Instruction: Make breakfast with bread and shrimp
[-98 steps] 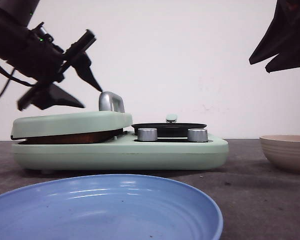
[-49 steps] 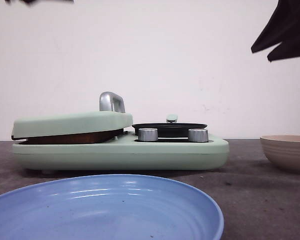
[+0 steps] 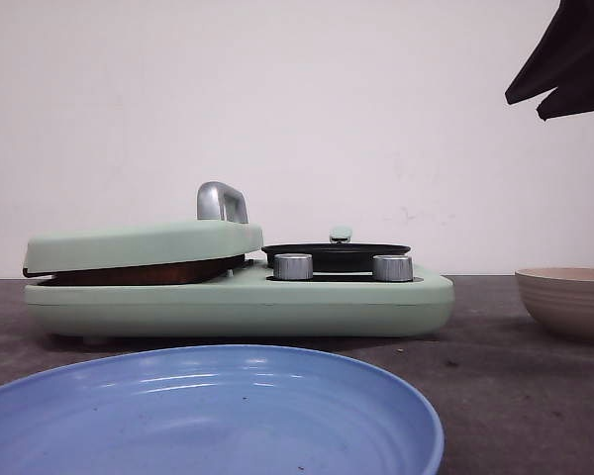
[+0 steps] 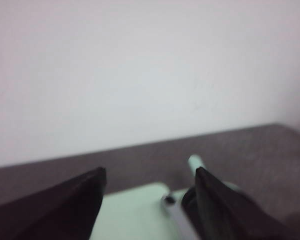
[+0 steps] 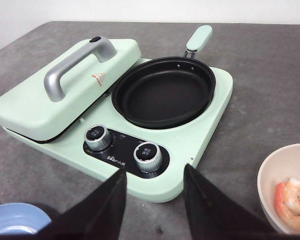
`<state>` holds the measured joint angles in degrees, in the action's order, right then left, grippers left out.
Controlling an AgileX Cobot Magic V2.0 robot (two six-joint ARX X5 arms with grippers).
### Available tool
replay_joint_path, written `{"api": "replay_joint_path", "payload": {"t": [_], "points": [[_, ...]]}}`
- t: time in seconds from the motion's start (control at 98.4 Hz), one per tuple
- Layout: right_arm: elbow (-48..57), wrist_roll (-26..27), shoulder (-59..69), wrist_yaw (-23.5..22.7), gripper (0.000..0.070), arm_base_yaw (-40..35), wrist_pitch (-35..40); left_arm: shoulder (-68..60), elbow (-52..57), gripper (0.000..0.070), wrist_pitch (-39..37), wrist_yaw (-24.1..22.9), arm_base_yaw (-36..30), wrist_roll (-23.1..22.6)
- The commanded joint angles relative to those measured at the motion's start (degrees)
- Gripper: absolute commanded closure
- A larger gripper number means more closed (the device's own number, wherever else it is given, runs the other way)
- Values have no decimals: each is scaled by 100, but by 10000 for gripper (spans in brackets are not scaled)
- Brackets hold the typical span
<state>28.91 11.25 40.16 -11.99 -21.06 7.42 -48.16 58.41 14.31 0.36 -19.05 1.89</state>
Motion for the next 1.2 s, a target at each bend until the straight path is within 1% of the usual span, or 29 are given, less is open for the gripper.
{"api": "replay_joint_path", "payload": {"t": [0.0,0.081,0.173,0.244,0.305,0.376,0.488,0.711,0.782,0.894,1.067,1.189], "points": [[175,227,20,24,484,50,-50,42,74,381,192,-61,57,-188],[389,354,22,20,472,225,9,247,-17,382,372,-61,195,-232],[782,374,109,17,468,525,251,586,-308,386,299,-59,337,-186],[1193,356,293,-4,424,879,597,918,-695,385,59,-59,400,-55],[1502,317,498,-33,400,1182,881,1156,-1010,385,-146,-57,404,57],[1875,291,848,-208,397,1609,1257,1416,-1377,385,-348,-59,404,205],[2282,302,1394,-446,396,2170,1733,1622,-1652,385,-365,-57,404,256],[2470,286,2385,-494,391,3121,2361,1722,-1725,385,-437,-57,404,264],[2468,251,2649,-664,390,3307,2505,1718,-1725,385,-494,-57,404,264],[2468,254,3104,-905,390,3469,2522,1711,-1725,385,-579,-55,404,264],[2468,251,3786,-1189,389,3491,2520,1711,-1725,385,-623,-55,404,256],[2468,269,4238,-1204,388,3473,2494,1705,-1725,385,-621,-55,404,223]]}}
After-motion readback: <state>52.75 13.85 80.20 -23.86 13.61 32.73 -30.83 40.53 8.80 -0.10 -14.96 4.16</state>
